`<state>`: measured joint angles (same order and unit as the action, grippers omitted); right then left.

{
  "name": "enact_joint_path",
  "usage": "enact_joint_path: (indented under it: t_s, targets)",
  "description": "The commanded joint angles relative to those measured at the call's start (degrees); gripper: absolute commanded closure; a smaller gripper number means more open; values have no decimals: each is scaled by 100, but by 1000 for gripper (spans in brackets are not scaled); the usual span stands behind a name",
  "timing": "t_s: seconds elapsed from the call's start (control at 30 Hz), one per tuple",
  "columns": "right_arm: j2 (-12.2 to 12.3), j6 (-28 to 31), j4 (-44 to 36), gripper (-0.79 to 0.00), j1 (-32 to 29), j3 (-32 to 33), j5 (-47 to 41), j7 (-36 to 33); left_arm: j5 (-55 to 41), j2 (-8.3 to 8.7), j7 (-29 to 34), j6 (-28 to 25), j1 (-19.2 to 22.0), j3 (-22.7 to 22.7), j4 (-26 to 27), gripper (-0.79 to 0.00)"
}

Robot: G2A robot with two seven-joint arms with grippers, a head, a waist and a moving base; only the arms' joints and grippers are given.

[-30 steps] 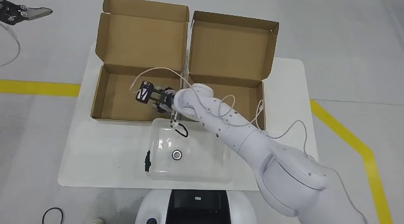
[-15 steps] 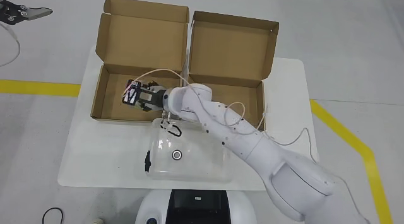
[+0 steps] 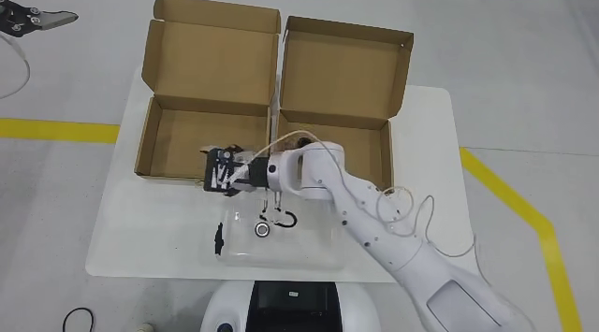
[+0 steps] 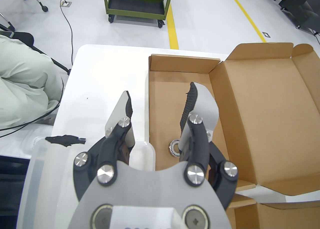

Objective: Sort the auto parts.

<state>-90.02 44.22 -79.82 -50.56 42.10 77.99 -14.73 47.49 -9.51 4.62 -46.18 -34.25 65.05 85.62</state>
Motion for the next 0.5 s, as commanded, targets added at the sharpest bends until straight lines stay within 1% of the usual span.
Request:
enact_joint_path:
  t_s: [0.0, 0.07, 0.27, 0.47]
  targets:
    - [87, 194, -209, -391, -219, 115, 82, 43, 0, 0, 0, 0, 0, 0, 0, -785]
    - [185, 459, -464, -391, -437, 231, 214, 108, 0, 0, 0, 0, 0, 0, 0, -785]
    - [448, 1102, -1129, -385, -995, 571, 498, -226, 0, 0, 0, 0, 0, 0, 0, -785]
    - [699, 1365, -1869, -403, -1801, 889, 803, -374, 0, 0, 0, 0, 0, 0, 0, -785]
